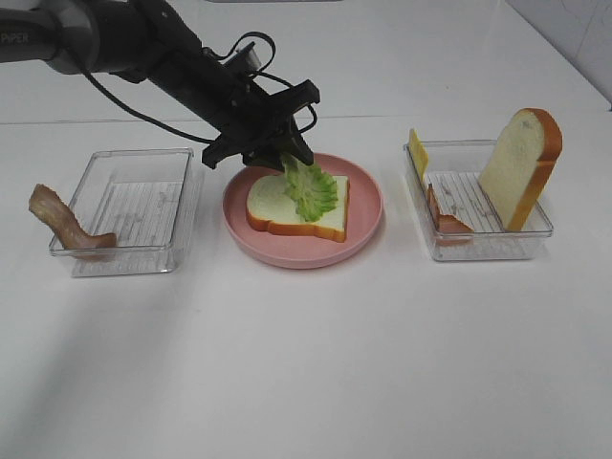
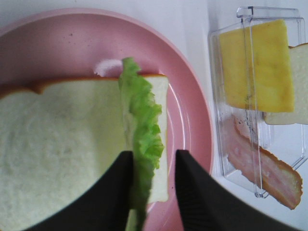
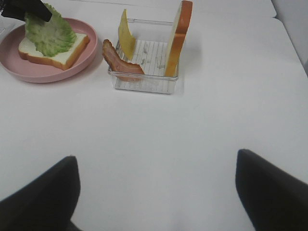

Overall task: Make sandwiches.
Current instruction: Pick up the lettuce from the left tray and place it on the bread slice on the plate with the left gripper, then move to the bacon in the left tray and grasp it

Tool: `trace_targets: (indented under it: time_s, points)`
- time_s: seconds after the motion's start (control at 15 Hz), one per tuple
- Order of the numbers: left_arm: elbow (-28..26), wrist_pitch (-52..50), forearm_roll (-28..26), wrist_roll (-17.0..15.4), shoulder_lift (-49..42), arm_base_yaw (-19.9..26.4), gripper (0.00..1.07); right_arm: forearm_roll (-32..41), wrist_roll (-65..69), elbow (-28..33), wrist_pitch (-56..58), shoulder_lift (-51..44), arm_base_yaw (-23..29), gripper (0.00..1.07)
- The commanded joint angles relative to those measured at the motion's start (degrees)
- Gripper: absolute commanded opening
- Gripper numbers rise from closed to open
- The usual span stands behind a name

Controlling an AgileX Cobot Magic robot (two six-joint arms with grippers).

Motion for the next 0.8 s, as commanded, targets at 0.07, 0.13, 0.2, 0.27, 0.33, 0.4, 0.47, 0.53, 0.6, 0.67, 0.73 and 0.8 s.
trace_targets:
  time_s: [0.07,0.13,0.2,0.27,0.33,0.4,0.47,0.53,0.6,0.67,0.73,0.8]
  points:
    - [-0.11,0.34,1.66,-0.63,-0.86,-0.11,0.69,0.0,-0.06,0.11,-0.34,-0.8,-0.46,0.83]
    - [-0.17,0.23,4.24,-0.4,-2.29,-0.11,0.81,0.0,-0.06,0.11,-0.34,-0.8,-0.46,0.83]
    - [-0.29,0.34,7.33,-0.4,-3.32,-0.11,0.82,0.0,-0.06,0.11,-0.34,-0.8,-0.46,0.83]
    - [-0.29,0.52,11.06,-0.46,-4.7,-0.11,0.82,0.0,-0.06,0.11,-0.34,-0.8,-0.46,0.83]
    - [-0.29,1.26,14.84,-0.74,-6.07,-0.11,0.82,0.0,-0.06,0.11,-0.34,-0.8,-0.46,0.83]
    - [-0.29,1.78,16.27,-1.09,-6.65,-0.11,0.82,0.0,-0.06,0.11,-0.34,-0.8,-0.46,0.83]
    - [-0.29,3.21,19.54,-3.04,-7.85,-0.11,0.82,0.0,-0.06,0.11,-0.34,-0.8,-0.46,0.83]
    - [-0.29,4.76,22.12,-5.27,-9.22,-0.11,0.82,0.0,-0.06,0.11,-0.34,-0.8,-0.46,0.83]
    - [-0.34,6.19,24.64,-7.28,-10.66,-0.11,0.82,0.0,-0.06,0.11,-0.34,-0.8,-0.46,0.83]
    - [-0.34,8.14,27.5,-8.19,-12.49,-0.11,0.82,0.0,-0.06,0.11,-0.34,-0.8,-0.46,0.83]
    - [-0.34,9.0,28.42,-8.48,-12.95,-0.11,0.82,0.0,-0.06,0.11,-0.34,-0.8,-0.46,0.83]
    - [-0.34,10.66,29.22,-8.48,-14.09,-0.11,0.81,0.0,-0.06,0.11,-0.34,-0.8,-0.46,0.83]
